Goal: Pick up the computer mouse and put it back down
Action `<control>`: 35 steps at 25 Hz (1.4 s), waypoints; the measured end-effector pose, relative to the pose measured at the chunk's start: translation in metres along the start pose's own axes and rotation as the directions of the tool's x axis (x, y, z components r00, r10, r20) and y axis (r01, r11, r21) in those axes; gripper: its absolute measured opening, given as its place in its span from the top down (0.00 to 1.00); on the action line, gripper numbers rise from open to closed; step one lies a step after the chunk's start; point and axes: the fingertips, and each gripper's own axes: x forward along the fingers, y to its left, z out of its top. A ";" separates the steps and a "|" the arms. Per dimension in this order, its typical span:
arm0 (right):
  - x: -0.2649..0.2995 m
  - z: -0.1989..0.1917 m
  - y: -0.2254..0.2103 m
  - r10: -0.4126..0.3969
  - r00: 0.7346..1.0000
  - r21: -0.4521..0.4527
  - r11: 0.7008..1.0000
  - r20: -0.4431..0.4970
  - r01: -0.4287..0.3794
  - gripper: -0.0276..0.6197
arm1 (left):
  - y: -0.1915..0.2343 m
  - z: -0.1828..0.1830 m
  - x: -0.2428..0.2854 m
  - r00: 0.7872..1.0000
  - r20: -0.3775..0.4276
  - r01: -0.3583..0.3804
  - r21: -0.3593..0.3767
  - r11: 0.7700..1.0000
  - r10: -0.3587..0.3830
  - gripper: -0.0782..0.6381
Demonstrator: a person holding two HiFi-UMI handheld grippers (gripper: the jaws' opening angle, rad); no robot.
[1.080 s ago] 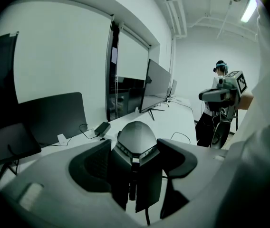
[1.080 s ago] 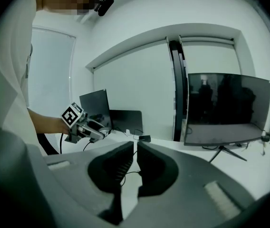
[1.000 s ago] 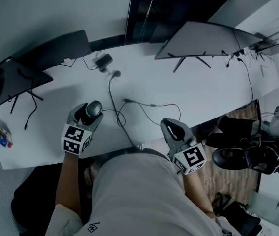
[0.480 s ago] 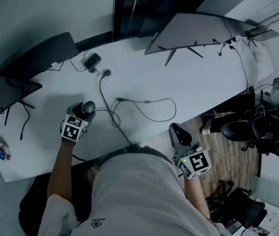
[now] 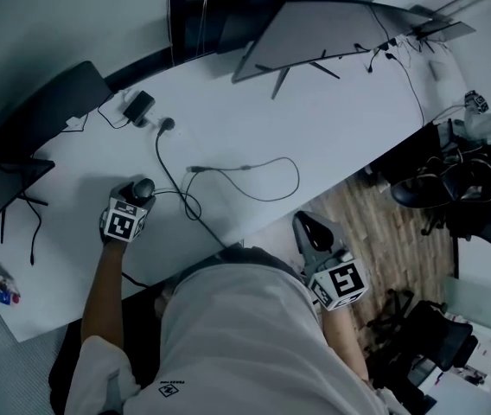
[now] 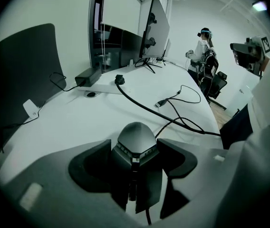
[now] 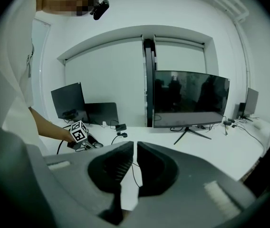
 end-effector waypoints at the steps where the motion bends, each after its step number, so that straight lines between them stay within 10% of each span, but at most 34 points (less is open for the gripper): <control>1: -0.001 0.000 0.000 -0.005 1.000 0.002 1.000 0.000 0.005 0.92 | -0.001 0.000 0.003 1.000 -0.004 0.005 0.000 1.000 -0.005 0.46; 35: 0.002 -0.001 -0.001 0.053 0.999 -0.022 0.998 0.013 -0.053 0.92 | -0.012 0.014 -0.005 0.998 0.020 -0.053 0.070 0.996 0.052 0.43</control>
